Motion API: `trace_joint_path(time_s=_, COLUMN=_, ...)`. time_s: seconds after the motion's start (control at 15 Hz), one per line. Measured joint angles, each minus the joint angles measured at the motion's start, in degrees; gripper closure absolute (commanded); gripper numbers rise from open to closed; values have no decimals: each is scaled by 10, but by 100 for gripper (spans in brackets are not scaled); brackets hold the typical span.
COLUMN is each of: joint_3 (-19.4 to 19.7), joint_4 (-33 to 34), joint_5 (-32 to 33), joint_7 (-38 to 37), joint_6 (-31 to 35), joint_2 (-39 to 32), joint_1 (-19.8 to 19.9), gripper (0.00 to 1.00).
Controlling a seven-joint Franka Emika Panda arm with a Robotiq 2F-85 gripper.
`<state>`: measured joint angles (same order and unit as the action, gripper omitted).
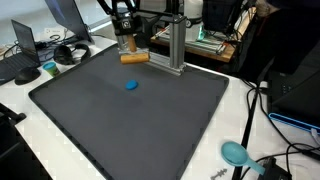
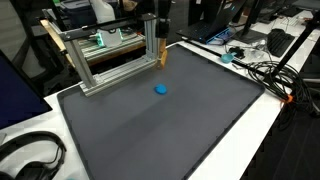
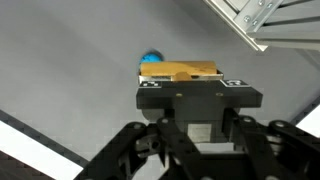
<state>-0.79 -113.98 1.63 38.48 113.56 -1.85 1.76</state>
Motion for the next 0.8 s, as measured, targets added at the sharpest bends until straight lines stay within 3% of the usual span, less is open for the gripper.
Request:
trace_joint_path(time_s=0.27, joint_3=0, joint_4=-2, joint_5=2, joint_7=7, joint_6=0, joint_2=0, joint_1=0, gripper=53)
trace_joint_path(time_s=0.33, joint_3=0, joint_4=-2, joint_5=2, joint_7=8, joint_6=0, joint_2=0, joint_1=0, gripper=78)
trace_joint_path(time_s=0.8, joint_3=1, joint_4=0, joint_5=-4, joint_7=83, joint_6=-1, joint_2=-18, joint_1=-1, gripper=78)
